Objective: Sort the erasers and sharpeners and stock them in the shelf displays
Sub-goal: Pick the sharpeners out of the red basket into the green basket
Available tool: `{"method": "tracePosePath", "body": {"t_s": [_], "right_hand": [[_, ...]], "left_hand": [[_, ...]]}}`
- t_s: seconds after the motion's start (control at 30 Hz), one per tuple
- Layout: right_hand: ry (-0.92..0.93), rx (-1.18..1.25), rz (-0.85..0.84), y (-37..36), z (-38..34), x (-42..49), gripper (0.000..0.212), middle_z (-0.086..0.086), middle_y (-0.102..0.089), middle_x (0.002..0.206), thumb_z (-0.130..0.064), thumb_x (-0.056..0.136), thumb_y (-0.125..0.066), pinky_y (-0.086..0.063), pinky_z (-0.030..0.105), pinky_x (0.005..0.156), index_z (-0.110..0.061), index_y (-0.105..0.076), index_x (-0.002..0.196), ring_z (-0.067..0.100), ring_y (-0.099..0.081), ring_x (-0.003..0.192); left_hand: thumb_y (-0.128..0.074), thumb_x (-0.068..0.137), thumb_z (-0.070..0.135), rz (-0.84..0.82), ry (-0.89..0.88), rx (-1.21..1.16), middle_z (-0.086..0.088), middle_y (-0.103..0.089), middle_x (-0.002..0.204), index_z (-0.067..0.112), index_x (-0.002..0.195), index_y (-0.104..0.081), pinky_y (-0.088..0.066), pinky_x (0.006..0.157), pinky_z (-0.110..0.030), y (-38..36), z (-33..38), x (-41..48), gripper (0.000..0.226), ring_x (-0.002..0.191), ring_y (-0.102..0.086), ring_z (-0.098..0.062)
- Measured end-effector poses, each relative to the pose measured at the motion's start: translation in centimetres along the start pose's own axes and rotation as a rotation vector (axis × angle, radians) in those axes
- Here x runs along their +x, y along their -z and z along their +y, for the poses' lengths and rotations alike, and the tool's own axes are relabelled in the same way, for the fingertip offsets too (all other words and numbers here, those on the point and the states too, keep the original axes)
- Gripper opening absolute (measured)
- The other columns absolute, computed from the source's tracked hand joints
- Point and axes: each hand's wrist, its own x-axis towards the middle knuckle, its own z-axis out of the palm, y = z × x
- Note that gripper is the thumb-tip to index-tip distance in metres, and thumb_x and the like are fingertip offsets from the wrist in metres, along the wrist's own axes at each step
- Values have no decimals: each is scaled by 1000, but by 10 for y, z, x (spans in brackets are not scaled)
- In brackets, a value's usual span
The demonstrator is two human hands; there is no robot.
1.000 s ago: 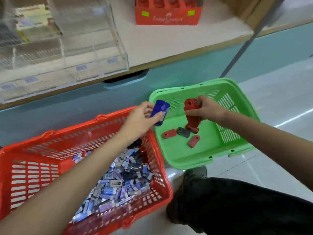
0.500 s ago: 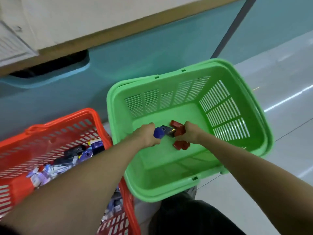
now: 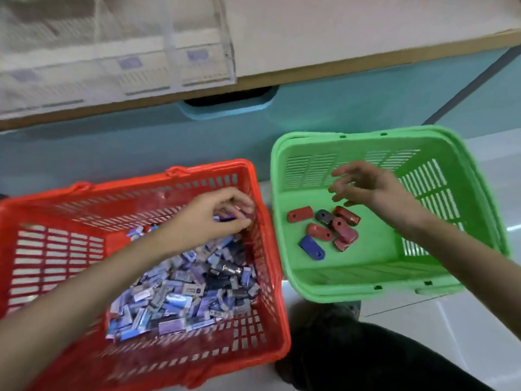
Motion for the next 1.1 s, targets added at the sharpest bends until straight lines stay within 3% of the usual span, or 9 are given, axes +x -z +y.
{"method": "tracePosePath", "body": {"t_s": [0.07,0.23,0.33,0.43,0.57,0.67,0.73,0.93,1.1], "right_hand": [[98,2,-175,-32,-32,-4,20,7,-67,90,-1,87,-60,-51,24,73,-11,-58,104,13,-63,77],[188,-511,-565,-141,-36,28,31,10,-60,102,-8,86,-65,-43,19,78,-4,-53,114,16,-56,90],[190,-896,-523,-201,-1,65,43,13,-48,123,-13,86,-61,-40,31,96,-6,-43,125,28,-50,113],[5,-923,-371,-235,30,94,49,14,-39,130,-6,87,-57,-39,35,98,-7,-37,131,32,-48,117],[-144,-817,-169,-252,62,112,51,13,-36,132,-9,86,-62,-36,34,103,-8,-37,131,29,-44,120],[-123,-991,-143,-262,74,117,70,14,-29,139,-14,83,-67,-32,36,110,-7,-25,139,29,-31,130],[-125,-1074,-137,-265,76,122,77,16,-26,142,-17,84,-67,-29,37,111,-5,-17,142,31,-25,132],[-113,-1197,-177,-264,76,132,77,15,-28,139,-20,83,-69,-36,34,105,-3,-20,140,28,-28,129],[-51,-1231,-222,-262,76,124,80,13,-34,129,-52,78,-66,-30,36,105,-5,-29,131,28,-31,121]], "left_hand": [[-78,69,37,52,124,-4,11,-70,90,32,90,-64,-49,79,-18,36,-30,-28,25,81,-63,-1],[-70,80,-1,202,318,31,-4,-63,85,22,87,-58,-47,77,-34,90,-113,-57,26,83,-59,-22],[-67,83,-1,259,383,33,-6,-57,91,20,86,-56,-46,63,-18,96,-148,-54,24,71,-56,-11],[-67,83,1,270,383,50,-5,-55,104,11,99,-56,-43,58,-11,92,-181,-41,22,78,-57,-7],[-69,84,11,259,381,196,-2,-53,122,9,122,-55,-35,85,-17,82,-212,-26,41,115,-49,-17],[-71,83,21,152,414,349,-6,-45,141,13,138,-43,-33,106,-28,69,-230,-20,61,129,-42,-22],[-67,86,27,84,465,474,-7,-37,147,17,145,-33,-32,108,-34,62,-237,-15,68,133,-36,-25],[-56,91,38,90,457,853,-7,-42,136,16,140,-36,-31,101,-37,52,-241,-3,58,125,-36,-26],[-56,91,36,208,389,780,-5,-47,126,18,129,-51,-33,97,-36,49,-239,-10,42,119,-40,-23]]}}
